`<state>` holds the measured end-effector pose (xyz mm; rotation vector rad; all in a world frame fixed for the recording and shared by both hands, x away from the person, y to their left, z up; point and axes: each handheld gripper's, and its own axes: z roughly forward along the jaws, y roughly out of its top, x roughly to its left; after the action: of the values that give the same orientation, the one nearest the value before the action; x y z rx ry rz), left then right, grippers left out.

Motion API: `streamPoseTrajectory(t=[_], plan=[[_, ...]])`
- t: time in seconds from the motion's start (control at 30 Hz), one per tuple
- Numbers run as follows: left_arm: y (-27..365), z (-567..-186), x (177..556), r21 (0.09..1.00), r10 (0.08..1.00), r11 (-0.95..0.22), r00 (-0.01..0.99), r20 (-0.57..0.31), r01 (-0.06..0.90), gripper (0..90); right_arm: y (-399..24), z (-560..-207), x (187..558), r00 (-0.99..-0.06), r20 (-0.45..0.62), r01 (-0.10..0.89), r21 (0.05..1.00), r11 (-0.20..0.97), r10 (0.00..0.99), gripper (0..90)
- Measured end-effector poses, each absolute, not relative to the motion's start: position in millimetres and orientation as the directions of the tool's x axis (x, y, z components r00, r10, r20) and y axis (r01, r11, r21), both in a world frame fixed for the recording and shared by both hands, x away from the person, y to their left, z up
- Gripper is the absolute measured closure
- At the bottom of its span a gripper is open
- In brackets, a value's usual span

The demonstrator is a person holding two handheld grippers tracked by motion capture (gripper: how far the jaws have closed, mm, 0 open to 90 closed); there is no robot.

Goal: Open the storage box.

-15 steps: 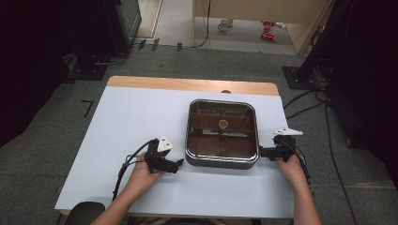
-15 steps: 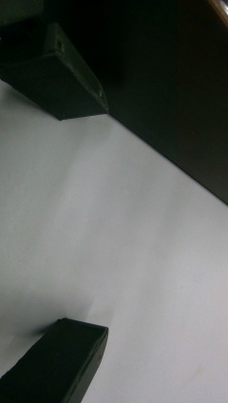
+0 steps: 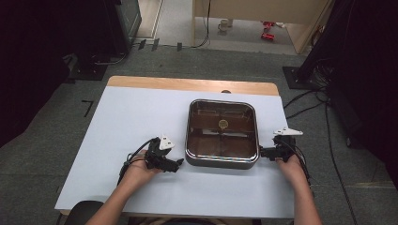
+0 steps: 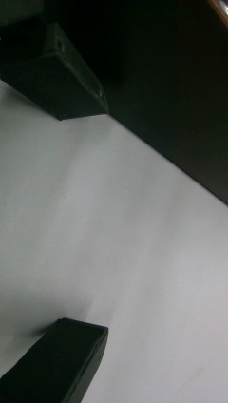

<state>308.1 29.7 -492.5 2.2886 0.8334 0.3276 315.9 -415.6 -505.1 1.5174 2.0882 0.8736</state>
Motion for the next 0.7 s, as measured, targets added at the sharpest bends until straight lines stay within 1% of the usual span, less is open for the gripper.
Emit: streamPoseTrajectory(t=[0.07, 0.13, 0.23, 0.27, 0.3, 0.33, 0.37, 0.4, 0.43, 0.5, 0.6, 0.7], plan=[[34.5, -490.4, 309.0, 0.667, 0.641, -0.571, 0.767, -0.001, 0.478, 19.5, -415.6, -505.1, 315.9, -0.321, 0.031, 0.687, 0.696, 0.210, 0.947, 0.0], [38.0, -487.6, 309.9, 0.661, 0.650, -0.563, 0.760, -0.017, 0.496, 26.0, -415.6, -505.1, 315.9, -0.321, 0.032, 0.687, 0.696, 0.209, 0.947, 0.0], [42.4, -482.3, 313.2, 0.634, 0.627, -0.579, 0.777, -0.054, 0.512, 25.8, -415.6, -505.1, 315.9, -0.321, 0.031, 0.687, 0.696, 0.210, 0.947, 0.0], [42.4, -482.3, 313.2, 0.634, 0.627, -0.579, 0.777, -0.054, 0.512, 25.5, -415.6, -505.1, 315.9, -0.321, 0.031, 0.687, 0.696, 0.210, 0.946, 0.0], [45.8, -478.3, 315.5, 0.630, 0.616, -0.573, 0.782, -0.090, 0.524, 25.5, -415.6, -505.1, 315.9, -0.321, 0.032, 0.687, 0.696, 0.210, 0.947, 0.0], [45.8, -478.3, 315.5, 0.630, 0.616, -0.573, 0.782, -0.090, 0.524, 25.7, -415.6, -505.1, 315.9, -0.321, 0.032, 0.687, 0.696, 0.210, 0.947, 0.0], [48.2, -475.5, 317.6, 0.635, 0.609, -0.560, 0.784, -0.120, 0.532, 25.7, -415.6, -505.1, 315.9, -0.321, 0.032, 0.687, 0.696, 0.210, 0.946, 0.0], [49.7, -474.2, 318.4, 0.642, 0.604, -0.554, 0.787, -0.127, 0.529, 26.4, -415.6, -505.1, 316.0, -0.321, 0.032, 0.687, 0.696, 0.210, 0.946, 0.0], [50.8, -472.1, 319.4, 0.649, 0.603, -0.550, 0.787, -0.127, 0.526, 26.5, -415.6, -505.1, 316.0, -0.321, 0.032, 0.687, 0.696, 0.210, 0.947, 0.0], [51.9, -464.5, 321.9, 0.657, 0.599, -0.560, 0.794, -0.100, 0.505, 26.5, -415.6, -505.1, 315.9, -0.321, 0.032, 0.687, 0.695, 0.209, 0.947, 0.0], [54.3, -455.0, 325.1, 0.675, 0.596, -0.536, 0.794, -0.125, 0.508, 24.9, -415.6, -505.1, 315.9, -0.321, 0.032, 0.687, 0.695, 0.209, 0.947, 0.0], [56.9, -445.6, 326.2, 0.698, 0.586, -0.521, 0.800, -0.126, 0.492, 23.6, -415.5, -505.1, 315.9, -0.320, 0.033, 0.688, 0.696, 0.208, 0.947, 0.0]])
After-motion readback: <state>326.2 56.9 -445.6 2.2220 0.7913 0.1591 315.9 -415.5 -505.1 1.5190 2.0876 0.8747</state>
